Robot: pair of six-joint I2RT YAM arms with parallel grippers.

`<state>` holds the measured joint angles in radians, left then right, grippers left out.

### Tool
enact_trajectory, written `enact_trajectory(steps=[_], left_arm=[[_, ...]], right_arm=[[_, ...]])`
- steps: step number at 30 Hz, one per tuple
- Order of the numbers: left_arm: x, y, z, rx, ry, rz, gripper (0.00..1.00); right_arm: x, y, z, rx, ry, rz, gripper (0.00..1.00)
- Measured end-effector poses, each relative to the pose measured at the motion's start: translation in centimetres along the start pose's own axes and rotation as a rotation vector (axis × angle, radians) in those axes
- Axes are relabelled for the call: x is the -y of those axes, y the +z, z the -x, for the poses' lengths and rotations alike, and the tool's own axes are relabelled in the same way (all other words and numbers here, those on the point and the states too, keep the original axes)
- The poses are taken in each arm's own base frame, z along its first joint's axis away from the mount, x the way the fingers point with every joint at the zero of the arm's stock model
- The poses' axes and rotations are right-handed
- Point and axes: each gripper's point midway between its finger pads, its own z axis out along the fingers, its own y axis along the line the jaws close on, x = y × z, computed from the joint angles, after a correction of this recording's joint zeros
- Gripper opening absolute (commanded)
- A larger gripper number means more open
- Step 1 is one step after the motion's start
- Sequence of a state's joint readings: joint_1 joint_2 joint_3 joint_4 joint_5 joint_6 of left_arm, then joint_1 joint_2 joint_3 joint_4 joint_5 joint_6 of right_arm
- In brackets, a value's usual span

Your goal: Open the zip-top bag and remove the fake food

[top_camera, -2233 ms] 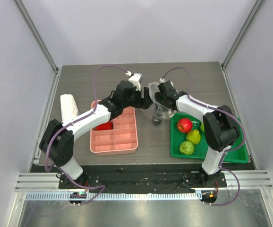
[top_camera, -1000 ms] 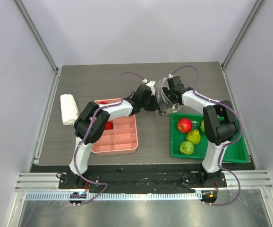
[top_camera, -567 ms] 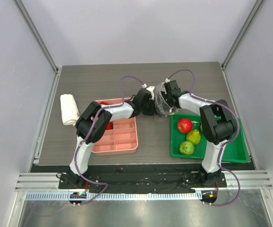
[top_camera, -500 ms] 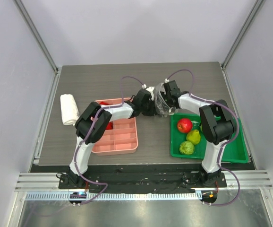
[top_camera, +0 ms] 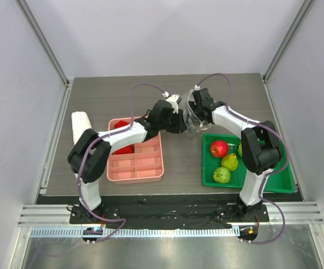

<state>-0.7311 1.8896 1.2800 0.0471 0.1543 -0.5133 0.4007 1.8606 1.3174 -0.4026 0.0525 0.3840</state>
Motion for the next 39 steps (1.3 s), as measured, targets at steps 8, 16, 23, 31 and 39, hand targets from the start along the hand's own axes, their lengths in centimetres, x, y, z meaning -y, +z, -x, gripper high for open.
enact_trajectory(steps=[8, 16, 23, 31, 39], left_arm=[[3.7, -6.4, 5.8, 0.177, -0.006, -0.120, 0.56], [4.1, -7.8, 8.6, 0.229, -0.083, -0.173, 0.57], [4.9, -6.3, 11.2, 0.257, -0.097, -0.190, 0.53], [4.2, -5.4, 10.5, 0.239, -0.108, -0.172, 0.59], [4.2, -5.4, 10.5, 0.239, -0.106, -0.169, 0.64]], right_arm=[[-1.3, -5.4, 5.7, 0.271, -0.064, 0.030, 0.01], [-1.0, -4.5, 2.2, 0.272, -0.142, 0.003, 0.01], [-1.8, -4.5, 1.2, 0.280, -0.182, 0.000, 0.02], [-1.3, -4.4, 0.6, 0.283, -0.208, -0.042, 0.02], [-1.1, -4.6, 0.5, 0.298, -0.240, -0.088, 0.01]])
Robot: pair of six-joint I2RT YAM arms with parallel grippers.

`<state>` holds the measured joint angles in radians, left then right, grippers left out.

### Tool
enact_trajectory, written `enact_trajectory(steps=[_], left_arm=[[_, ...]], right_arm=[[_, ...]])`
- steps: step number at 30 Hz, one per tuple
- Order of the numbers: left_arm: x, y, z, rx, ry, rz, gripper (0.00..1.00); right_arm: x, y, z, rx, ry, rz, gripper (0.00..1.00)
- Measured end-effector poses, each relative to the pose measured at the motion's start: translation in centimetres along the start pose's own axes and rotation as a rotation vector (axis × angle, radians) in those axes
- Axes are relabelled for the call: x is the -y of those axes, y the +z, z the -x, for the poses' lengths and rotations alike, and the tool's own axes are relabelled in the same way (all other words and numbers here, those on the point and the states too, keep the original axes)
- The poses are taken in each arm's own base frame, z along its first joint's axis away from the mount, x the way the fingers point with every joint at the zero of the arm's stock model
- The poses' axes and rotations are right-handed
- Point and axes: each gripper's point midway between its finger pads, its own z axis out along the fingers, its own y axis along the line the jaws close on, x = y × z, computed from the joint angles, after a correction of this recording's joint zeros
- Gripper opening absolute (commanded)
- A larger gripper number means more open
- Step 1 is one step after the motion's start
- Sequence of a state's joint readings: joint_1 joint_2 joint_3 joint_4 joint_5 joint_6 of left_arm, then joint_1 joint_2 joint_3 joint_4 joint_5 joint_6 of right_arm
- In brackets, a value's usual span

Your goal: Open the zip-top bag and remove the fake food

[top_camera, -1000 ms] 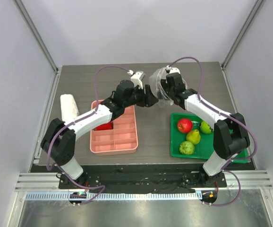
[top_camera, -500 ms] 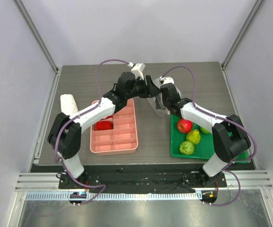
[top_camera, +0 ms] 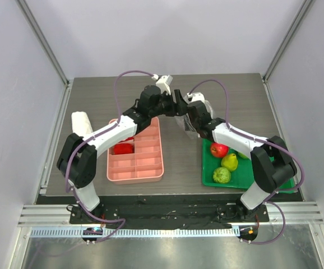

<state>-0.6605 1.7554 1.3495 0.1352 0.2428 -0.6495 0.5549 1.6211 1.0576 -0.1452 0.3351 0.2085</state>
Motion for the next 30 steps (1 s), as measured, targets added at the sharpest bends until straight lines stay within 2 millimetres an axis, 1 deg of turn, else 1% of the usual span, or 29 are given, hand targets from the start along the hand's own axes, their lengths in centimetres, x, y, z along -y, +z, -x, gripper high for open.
enact_trajectory(steps=[3, 4, 6, 7, 9, 10, 12, 13, 15, 17, 18, 19, 21, 22, 25, 26, 28, 30], left_arm=[[0.1, 0.0, 0.0, -0.005, -0.002, 0.000, 0.46], [0.2, 0.0, 0.0, -0.007, -0.001, -0.001, 0.36], [0.6, 0.0, 0.0, -0.012, 0.013, -0.010, 0.24], [0.9, 0.0, 0.0, -0.015, 0.017, -0.016, 0.12], [1.2, 0.0, -0.2, -0.021, 0.026, -0.020, 0.02], [1.3, 0.0, -0.3, -0.023, 0.037, -0.017, 0.00], [0.9, 0.1, -0.6, -0.030, 0.044, 0.002, 0.00], [0.4, 0.2, -0.8, -0.036, 0.051, 0.017, 0.00], [-0.6, 0.5, -1.4, -0.050, 0.056, 0.051, 0.00], [-1.6, 0.8, -2.1, -0.064, 0.064, 0.081, 0.00], [-2.1, 1.0, -2.5, -0.070, 0.067, 0.097, 0.00], [-2.8, 1.1, -2.7, -0.069, 0.070, 0.121, 0.00], [-4.8, 1.1, -3.2, -0.072, 0.069, 0.174, 0.00], [-5.5, 1.1, -3.4, -0.075, 0.069, 0.192, 0.00], [-7.2, 0.9, -4.0, -0.086, 0.067, 0.235, 0.00], [-7.4, 0.9, -4.2, -0.088, 0.067, 0.243, 0.00], [-7.6, 0.8, -4.3, -0.089, 0.067, 0.248, 0.00], [-7.6, 0.9, -4.3, -0.088, 0.067, 0.248, 0.00]], right_arm=[[0.1, -0.1, -0.1, 0.003, -0.008, -0.014, 0.01], [0.1, -0.1, -0.1, 0.003, -0.012, -0.018, 0.01], [0.4, -0.1, -0.4, -0.006, -0.027, -0.031, 0.01], [0.5, 0.0, -0.6, -0.011, -0.030, -0.035, 0.02], [0.6, 0.2, -0.8, -0.018, -0.034, -0.039, 0.04], [0.5, 0.4, -1.0, -0.022, -0.037, -0.039, 0.06], [0.4, 0.8, -1.4, -0.031, -0.041, -0.040, 0.12], [0.3, 1.2, -1.7, -0.038, -0.043, -0.041, 0.19], [0.1, 2.0, -2.7, -0.062, -0.050, -0.044, 0.20], [-0.1, 2.7, -3.7, -0.089, -0.050, -0.047, 0.30], [-0.2, 3.1, -4.2, -0.104, -0.045, -0.046, 0.36], [-0.3, 3.3, -4.6, -0.115, -0.041, -0.046, 0.47], [-0.3, 3.7, -5.3, -0.138, -0.018, -0.040, 0.59], [-0.3, 3.7, -5.4, -0.145, -0.007, -0.035, 0.68], [-0.5, 3.8, -5.5, -0.154, 0.025, -0.019, 0.76], [-0.5, 3.8, -5.6, -0.156, 0.029, -0.014, 0.77], [-0.6, 3.8, -5.4, -0.157, 0.040, -0.006, 0.82], [-0.7, 3.6, -5.4, -0.164, 0.043, 0.000, 0.83]])
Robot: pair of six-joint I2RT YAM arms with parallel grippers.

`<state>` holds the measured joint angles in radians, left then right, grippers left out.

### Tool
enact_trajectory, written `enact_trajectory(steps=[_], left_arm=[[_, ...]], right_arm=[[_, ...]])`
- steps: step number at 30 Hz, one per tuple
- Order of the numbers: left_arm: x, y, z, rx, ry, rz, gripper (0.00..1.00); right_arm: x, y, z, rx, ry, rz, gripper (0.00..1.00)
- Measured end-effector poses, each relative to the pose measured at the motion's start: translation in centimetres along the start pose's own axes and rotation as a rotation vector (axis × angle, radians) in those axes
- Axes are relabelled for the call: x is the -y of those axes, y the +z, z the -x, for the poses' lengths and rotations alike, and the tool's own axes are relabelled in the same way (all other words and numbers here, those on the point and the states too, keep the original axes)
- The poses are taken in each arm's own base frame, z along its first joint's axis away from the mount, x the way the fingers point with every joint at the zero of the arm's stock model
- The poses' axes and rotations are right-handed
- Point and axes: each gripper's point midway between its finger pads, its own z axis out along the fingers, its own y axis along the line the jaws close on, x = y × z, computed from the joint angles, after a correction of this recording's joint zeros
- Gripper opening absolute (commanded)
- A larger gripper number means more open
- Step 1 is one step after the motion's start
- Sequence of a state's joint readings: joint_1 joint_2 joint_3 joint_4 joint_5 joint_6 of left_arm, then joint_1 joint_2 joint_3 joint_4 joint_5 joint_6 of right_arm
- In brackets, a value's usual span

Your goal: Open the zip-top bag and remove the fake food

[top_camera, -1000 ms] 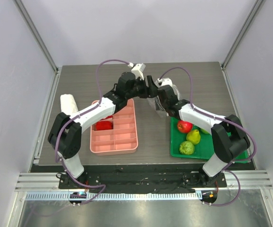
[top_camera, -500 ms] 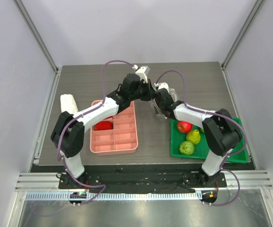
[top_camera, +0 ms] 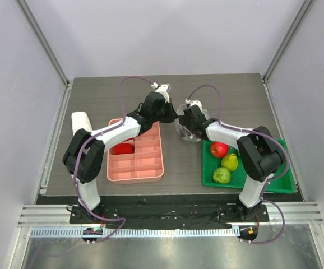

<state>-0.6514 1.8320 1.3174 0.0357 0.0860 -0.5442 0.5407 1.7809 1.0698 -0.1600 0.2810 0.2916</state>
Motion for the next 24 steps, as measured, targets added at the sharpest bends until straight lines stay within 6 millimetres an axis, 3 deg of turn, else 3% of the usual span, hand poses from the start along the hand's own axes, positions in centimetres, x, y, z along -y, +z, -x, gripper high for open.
enact_trajectory(steps=[5, 12, 13, 14, 15, 17, 19, 24], left_arm=[[-0.4, 0.1, -0.7, -0.007, 0.000, 0.003, 0.00], [-1.2, -0.1, -2.1, -0.033, -0.001, 0.020, 0.00], [-1.2, -0.2, -2.2, -0.036, -0.002, 0.021, 0.04], [-1.2, -0.4, -2.3, -0.039, -0.003, 0.019, 0.24], [-1.0, -0.6, -2.4, -0.042, -0.003, 0.011, 0.33], [-0.4, -1.1, -2.1, -0.041, -0.004, -0.009, 0.41], [0.1, -1.7, -1.6, -0.027, -0.008, -0.023, 0.39], [1.0, -4.1, -1.3, 0.008, -0.013, -0.050, 0.10]], right_arm=[[0.3, -0.4, -0.1, -0.029, 0.005, -0.006, 0.82], [0.8, -0.6, 0.3, -0.036, 0.096, 0.022, 0.68], [0.9, -0.8, 0.6, -0.036, 0.118, 0.033, 0.67], [0.9, -0.9, 0.9, -0.033, 0.136, 0.044, 0.66], [1.0, -1.1, 1.1, -0.030, 0.150, 0.053, 0.66], [1.1, -1.3, 1.4, -0.028, 0.176, 0.066, 0.66], [1.4, -1.2, 1.5, -0.033, 0.195, 0.071, 0.63], [2.1, -1.1, 1.5, -0.071, 0.276, 0.112, 0.55]])
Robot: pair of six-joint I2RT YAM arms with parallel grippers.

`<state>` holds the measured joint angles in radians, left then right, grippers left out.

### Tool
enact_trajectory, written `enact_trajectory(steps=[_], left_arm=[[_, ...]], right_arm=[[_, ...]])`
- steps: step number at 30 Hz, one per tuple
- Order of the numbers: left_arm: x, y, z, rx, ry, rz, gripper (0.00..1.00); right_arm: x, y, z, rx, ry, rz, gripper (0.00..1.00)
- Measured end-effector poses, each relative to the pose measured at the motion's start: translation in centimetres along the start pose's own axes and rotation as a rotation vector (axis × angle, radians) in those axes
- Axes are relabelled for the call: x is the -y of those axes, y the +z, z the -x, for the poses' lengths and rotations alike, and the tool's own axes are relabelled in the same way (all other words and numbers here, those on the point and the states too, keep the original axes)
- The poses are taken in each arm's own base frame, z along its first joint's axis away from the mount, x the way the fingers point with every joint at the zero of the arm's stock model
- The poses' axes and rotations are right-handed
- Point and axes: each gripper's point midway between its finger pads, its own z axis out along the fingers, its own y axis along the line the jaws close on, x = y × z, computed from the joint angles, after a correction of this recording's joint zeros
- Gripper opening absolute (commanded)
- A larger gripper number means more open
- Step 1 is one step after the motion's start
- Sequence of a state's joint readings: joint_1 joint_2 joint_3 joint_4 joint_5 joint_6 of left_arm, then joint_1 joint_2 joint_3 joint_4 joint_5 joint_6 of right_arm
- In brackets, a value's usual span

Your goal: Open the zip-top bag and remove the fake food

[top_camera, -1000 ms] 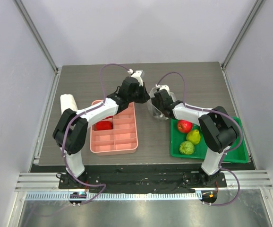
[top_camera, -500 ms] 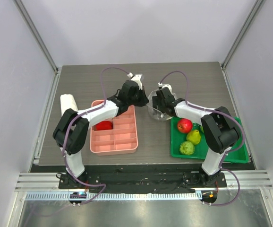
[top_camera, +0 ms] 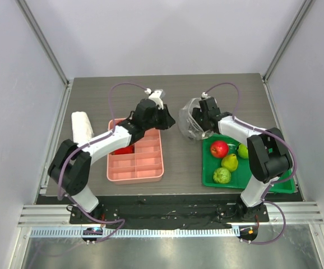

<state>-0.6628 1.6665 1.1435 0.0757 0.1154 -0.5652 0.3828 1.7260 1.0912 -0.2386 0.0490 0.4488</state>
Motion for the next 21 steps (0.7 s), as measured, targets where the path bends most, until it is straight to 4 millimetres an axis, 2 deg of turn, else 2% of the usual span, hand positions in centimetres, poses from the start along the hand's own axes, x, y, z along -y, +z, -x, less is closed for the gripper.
enact_trajectory(steps=[2, 4, 9, 11, 14, 18, 21], left_arm=[[0.3, -0.9, -0.2, 0.026, 0.006, -0.016, 0.04], [0.5, -1.2, -0.9, 0.036, 0.012, -0.033, 0.03], [1.4, -0.3, -3.4, 0.005, 0.026, -0.060, 0.02], [1.9, 0.9, -4.6, -0.017, 0.032, -0.072, 0.00], [2.4, 3.8, -6.7, -0.071, 0.028, -0.079, 0.00], [1.7, 7.3, -9.9, -0.147, 0.011, -0.058, 0.00], [0.8, 8.8, -11.1, -0.174, -0.001, -0.031, 0.00]], right_arm=[[0.2, 0.0, 0.4, -0.010, 0.037, 0.017, 0.54], [0.3, 0.0, 0.9, -0.012, 0.065, 0.028, 0.53], [-0.5, -0.2, 1.7, -0.018, 0.103, 0.067, 0.50], [-0.7, -0.2, 1.6, -0.026, 0.109, 0.077, 0.49], [-1.0, 0.1, 1.2, -0.045, 0.116, 0.089, 0.49], [-1.1, 0.5, 0.7, -0.068, 0.119, 0.102, 0.50], [-1.1, 0.5, 0.7, -0.070, 0.120, 0.103, 0.52]])
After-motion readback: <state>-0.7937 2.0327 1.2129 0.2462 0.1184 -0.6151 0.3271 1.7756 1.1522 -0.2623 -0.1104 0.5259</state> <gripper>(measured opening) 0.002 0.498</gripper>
